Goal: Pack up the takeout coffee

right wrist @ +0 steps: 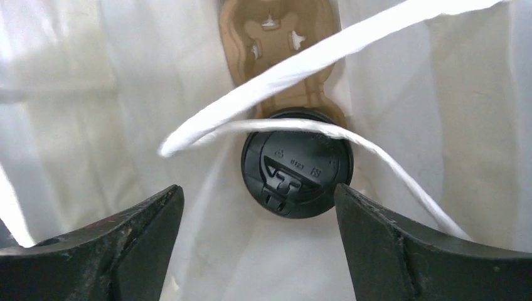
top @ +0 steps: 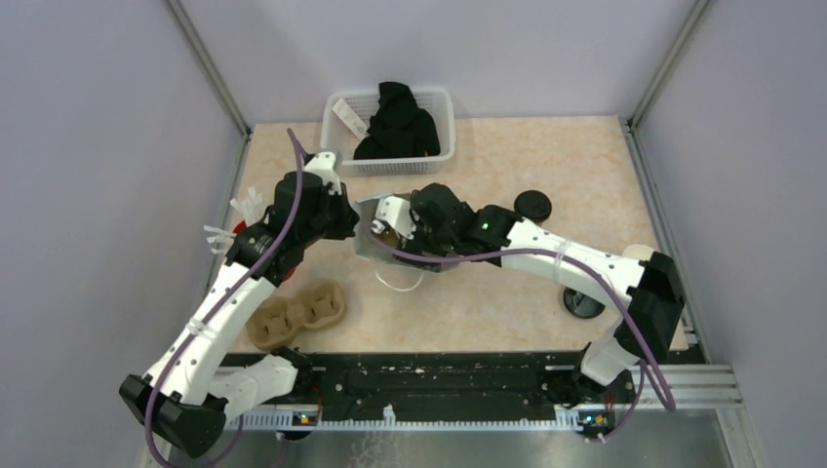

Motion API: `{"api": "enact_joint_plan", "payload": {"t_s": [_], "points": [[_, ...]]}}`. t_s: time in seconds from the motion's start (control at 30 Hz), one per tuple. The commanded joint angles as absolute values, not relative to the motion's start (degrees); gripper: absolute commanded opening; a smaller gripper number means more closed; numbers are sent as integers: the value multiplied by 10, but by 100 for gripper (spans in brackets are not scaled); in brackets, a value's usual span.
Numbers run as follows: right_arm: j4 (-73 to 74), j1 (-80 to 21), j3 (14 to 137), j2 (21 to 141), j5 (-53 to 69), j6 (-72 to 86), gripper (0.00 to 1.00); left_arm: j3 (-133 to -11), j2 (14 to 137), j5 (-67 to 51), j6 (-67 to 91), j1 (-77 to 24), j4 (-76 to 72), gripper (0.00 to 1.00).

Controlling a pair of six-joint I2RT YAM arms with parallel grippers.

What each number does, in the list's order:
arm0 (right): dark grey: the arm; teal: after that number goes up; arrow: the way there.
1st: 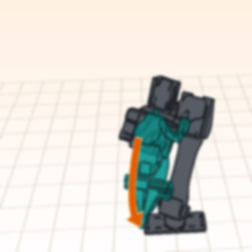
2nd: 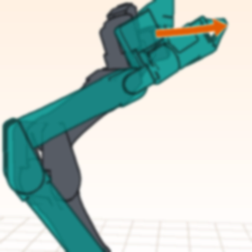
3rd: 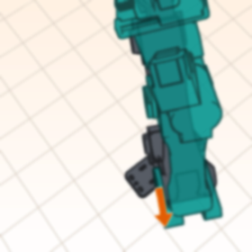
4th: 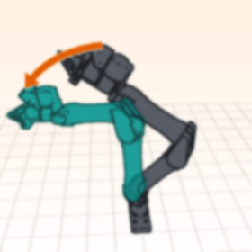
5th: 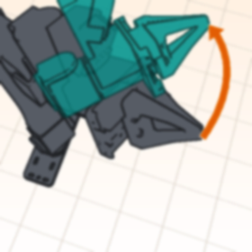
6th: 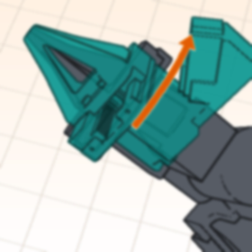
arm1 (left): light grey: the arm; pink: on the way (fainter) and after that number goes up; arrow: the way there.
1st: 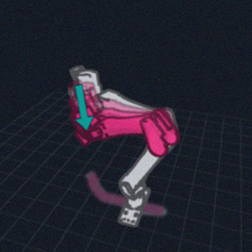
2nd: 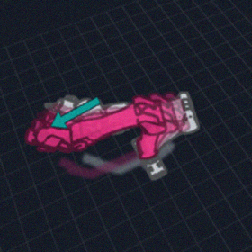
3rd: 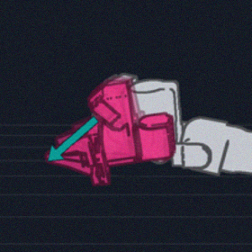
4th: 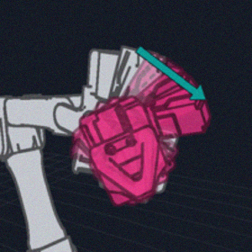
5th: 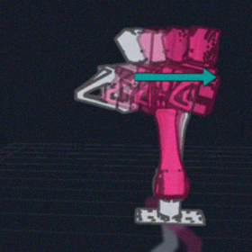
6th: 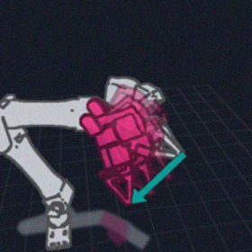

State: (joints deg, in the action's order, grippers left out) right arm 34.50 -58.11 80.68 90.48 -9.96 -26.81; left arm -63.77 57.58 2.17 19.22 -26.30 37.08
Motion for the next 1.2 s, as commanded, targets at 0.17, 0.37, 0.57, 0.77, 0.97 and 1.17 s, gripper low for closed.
{"api": "enact_joint_plan", "payload": {"t_s": [0.17, 0.37, 0.57, 0.77, 0.97, 1.17], "points": [[395, -595, 866, 864, -37, -258, 89, -732, 618, 33, 218, -263, 418, 0], [418, -595, 890, 839, -59, -229, 96, -744, 623, 48, 227, -263, 440, 0], [457, -595, 930, 836, -50, -211, 97, -758, 627, 53, 230, -263, 453, 0], [500, -595, 979, 824, -34, -198, 98, -786, 643, 50, 243, -262, 481, 0], [535, -595, 1030, 809, -177, -96, 93, -839, 682, 48, 279, -262, 543, 0], [584, -552, 1058, 808, -233, 102, 83, -875, 710, 19, 330, -262, 581, 0]]}}
